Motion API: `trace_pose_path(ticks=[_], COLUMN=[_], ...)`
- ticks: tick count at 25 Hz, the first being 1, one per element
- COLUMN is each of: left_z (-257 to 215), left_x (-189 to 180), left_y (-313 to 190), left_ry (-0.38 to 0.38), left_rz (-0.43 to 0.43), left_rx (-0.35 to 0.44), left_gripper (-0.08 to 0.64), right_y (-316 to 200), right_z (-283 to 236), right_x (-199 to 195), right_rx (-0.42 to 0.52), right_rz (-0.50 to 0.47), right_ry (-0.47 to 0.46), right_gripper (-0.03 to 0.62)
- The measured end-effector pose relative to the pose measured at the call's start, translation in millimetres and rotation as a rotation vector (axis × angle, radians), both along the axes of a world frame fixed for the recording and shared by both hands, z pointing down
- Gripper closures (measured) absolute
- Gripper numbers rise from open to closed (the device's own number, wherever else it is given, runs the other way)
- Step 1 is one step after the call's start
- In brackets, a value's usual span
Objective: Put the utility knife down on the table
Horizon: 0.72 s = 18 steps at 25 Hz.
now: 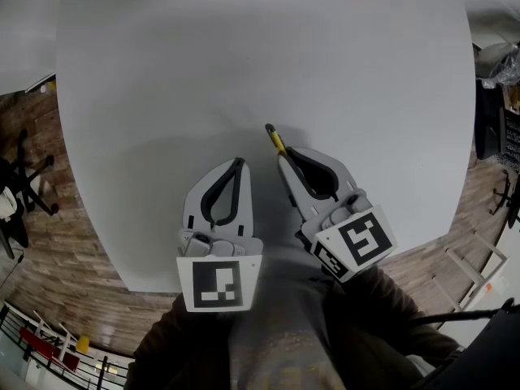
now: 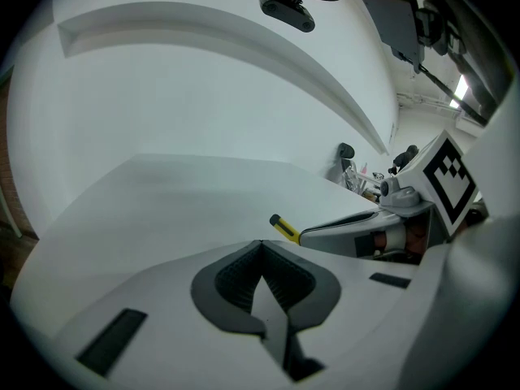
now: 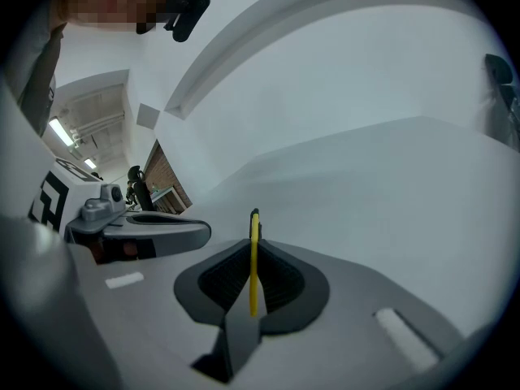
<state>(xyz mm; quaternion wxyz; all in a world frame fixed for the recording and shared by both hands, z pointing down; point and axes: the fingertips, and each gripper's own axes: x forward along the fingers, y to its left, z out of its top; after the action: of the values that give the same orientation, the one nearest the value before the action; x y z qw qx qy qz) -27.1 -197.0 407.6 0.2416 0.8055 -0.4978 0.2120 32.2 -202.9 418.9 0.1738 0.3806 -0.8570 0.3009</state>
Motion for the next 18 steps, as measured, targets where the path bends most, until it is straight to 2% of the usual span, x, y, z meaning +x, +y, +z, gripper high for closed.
trace_pose_path(ticks=[18], left_z=[6.2], left_x=[0.8], left_y=[-7.0], left_ry=[-0.01], left_rz=[0.013], left_rx=[-0.004], left_gripper=[0.558], right_y=[-3.6], right_z=[9.4], right_x=[-2.8], right_rx=[-0.018], right_rz=[-0.026], right_ry=[0.009], right_gripper=[0.565])
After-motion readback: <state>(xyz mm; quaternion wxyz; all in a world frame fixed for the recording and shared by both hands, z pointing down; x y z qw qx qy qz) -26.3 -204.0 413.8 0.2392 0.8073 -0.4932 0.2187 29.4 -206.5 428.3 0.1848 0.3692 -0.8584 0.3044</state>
